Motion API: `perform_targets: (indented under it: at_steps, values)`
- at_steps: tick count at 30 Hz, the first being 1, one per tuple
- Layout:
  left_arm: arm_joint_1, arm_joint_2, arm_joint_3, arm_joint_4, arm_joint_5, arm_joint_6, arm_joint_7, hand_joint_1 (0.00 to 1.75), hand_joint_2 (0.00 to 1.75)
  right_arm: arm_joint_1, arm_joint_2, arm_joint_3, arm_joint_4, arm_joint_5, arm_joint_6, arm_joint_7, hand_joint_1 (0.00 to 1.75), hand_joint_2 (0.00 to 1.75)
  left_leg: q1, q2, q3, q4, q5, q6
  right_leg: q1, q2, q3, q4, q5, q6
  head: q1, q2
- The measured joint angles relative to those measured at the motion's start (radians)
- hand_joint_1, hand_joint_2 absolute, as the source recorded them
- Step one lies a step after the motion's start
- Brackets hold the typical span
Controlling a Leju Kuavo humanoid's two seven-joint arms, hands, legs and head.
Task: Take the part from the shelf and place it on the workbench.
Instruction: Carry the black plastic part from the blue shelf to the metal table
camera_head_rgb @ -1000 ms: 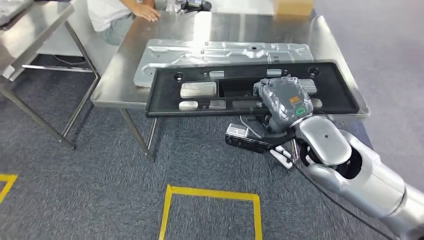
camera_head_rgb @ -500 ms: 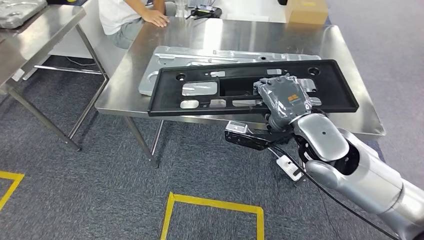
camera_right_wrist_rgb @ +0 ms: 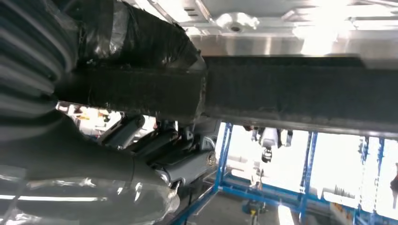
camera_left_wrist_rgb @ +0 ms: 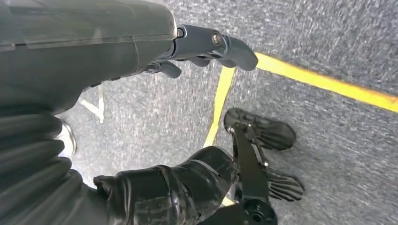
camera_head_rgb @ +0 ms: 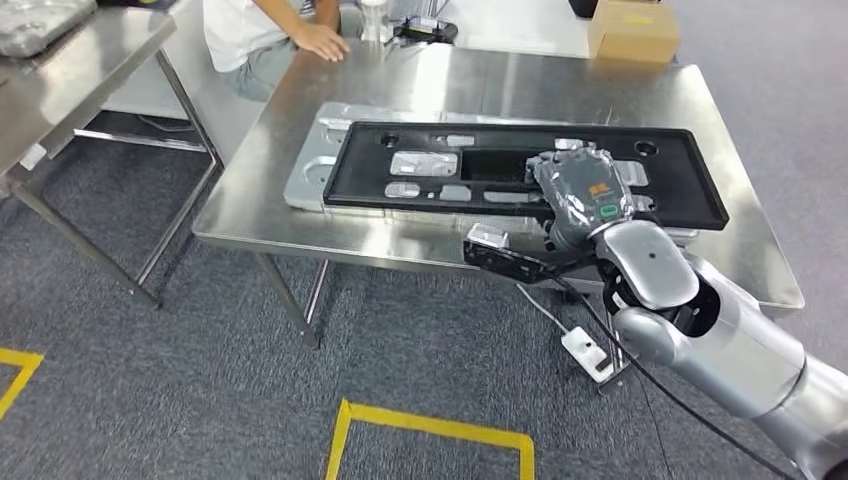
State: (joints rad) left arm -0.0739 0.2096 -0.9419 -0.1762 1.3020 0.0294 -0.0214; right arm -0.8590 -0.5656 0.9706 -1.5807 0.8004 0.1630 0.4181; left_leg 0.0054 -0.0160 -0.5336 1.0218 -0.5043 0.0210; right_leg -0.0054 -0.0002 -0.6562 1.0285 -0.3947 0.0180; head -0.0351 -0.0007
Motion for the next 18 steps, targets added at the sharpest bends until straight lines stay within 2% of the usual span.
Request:
perform_targets:
  at_steps: [2,3,4,6,7,8,9,10,11,13,14,15,18]
  values:
    - [-0.001,0.001,0.0,0.0,0.0,0.0,0.0,0.0,1.75,0.001,-0.004,-0.003,0.008,-0.001,-0.004,0.003,1.75,1.75,-0.001,0.0,0.003,0.006,0.002,-0.011,-0.001,0.002,0.012,-0.007,-0.004,-0.013,-0.002,0.0]
    - [-0.001,0.001,0.0,0.0,0.0,0.0,0.0,0.0,1.75,0.001,-0.006,-0.006,0.012,-0.001,-0.008,0.006,1.75,1.75,-0.001,0.002,-0.003,0.025,0.006,-0.016,-0.003,0.003,0.022,-0.012,-0.007,-0.019,-0.002,0.0]
    - [-0.002,0.001,0.0,0.0,-0.001,0.0,0.0,0.0,1.75,0.002,-0.008,-0.012,0.017,-0.001,-0.017,0.01,1.75,1.75,-0.001,0.004,-0.023,0.061,0.009,-0.019,-0.006,0.003,0.032,-0.015,-0.011,-0.025,-0.004,0.0]
    - [-0.004,0.002,0.0,0.0,-0.001,0.0,-0.001,0.0,1.75,0.005,-0.013,-0.026,0.033,-0.001,-0.048,0.015,1.75,1.75,0.003,0.008,-0.095,0.17,-0.005,-0.028,-0.008,0.001,0.053,-0.019,-0.023,-0.034,-0.007,0.0]
    - [-0.005,0.002,0.0,0.0,-0.001,-0.001,-0.001,0.0,1.75,0.009,-0.016,-0.034,0.044,-0.001,-0.067,0.016,1.75,1.75,0.004,0.009,-0.137,0.223,-0.027,-0.032,-0.008,0.0,0.061,-0.019,-0.032,-0.036,-0.009,0.0]
    - [-0.005,0.002,0.0,0.0,-0.001,-0.001,-0.002,0.0,1.75,0.015,-0.02,-0.042,0.056,-0.002,-0.085,0.015,1.75,1.75,0.006,0.009,-0.173,0.258,-0.053,-0.036,-0.008,0.0,0.072,-0.019,-0.041,-0.036,-0.009,0.0]
    - [-0.003,0.002,0.0,0.0,-0.002,-0.001,-0.002,0.0,1.75,0.023,-0.024,-0.05,0.069,-0.004,-0.101,0.014,1.75,1.75,0.006,0.009,-0.197,0.267,-0.072,-0.037,-0.008,0.0,0.084,-0.019,-0.051,-0.035,-0.009,0.0]
    - [0.0,0.002,0.0,0.0,-0.002,-0.001,-0.002,0.0,1.75,0.031,-0.029,-0.058,0.082,-0.007,-0.113,0.013,1.75,1.75,0.006,0.01,-0.207,0.248,-0.073,-0.037,-0.008,0.001,0.098,-0.019,-0.062,-0.034,-0.009,0.0]
    - [0.002,0.002,-0.001,0.0,-0.003,-0.001,-0.002,0.0,1.75,0.038,-0.034,-0.066,0.095,-0.01,-0.123,0.012,1.75,1.75,0.006,0.01,-0.205,0.204,-0.049,-0.036,-0.008,0.001,0.114,-0.019,-0.074,-0.031,-0.009,0.0]
    - [0.006,0.004,-0.001,0.0,-0.003,0.0,-0.002,0.0,1.75,0.049,-0.043,-0.081,0.12,-0.016,-0.138,0.01,1.75,1.75,0.004,0.01,-0.184,0.079,0.06,-0.028,-0.007,0.002,0.137,-0.017,-0.098,-0.024,-0.009,0.0]
    - [0.007,0.005,-0.001,0.001,-0.003,0.0,-0.002,0.0,1.75,0.053,-0.047,-0.087,0.13,-0.019,-0.143,0.008,1.75,1.75,0.002,0.01,-0.174,0.035,0.101,-0.023,-0.005,0.004,0.145,-0.017,-0.11,-0.018,-0.009,0.0]
    - [0.008,0.005,-0.001,0.001,-0.004,0.0,-0.001,0.0,1.75,0.059,-0.051,-0.091,0.139,-0.021,-0.148,0.006,1.75,1.75,-0.001,0.01,-0.166,0.009,0.127,-0.017,-0.004,0.006,0.153,-0.018,-0.12,-0.011,-0.009,0.0]
    - [0.006,0.005,-0.002,0.001,-0.004,0.0,0.001,0.0,1.75,0.075,-0.06,-0.102,0.159,-0.025,-0.152,0.001,1.75,1.75,-0.001,0.008,-0.138,-0.004,0.119,0.005,-0.004,0.007,0.166,0.008,-0.121,0.006,-0.008,0.0]
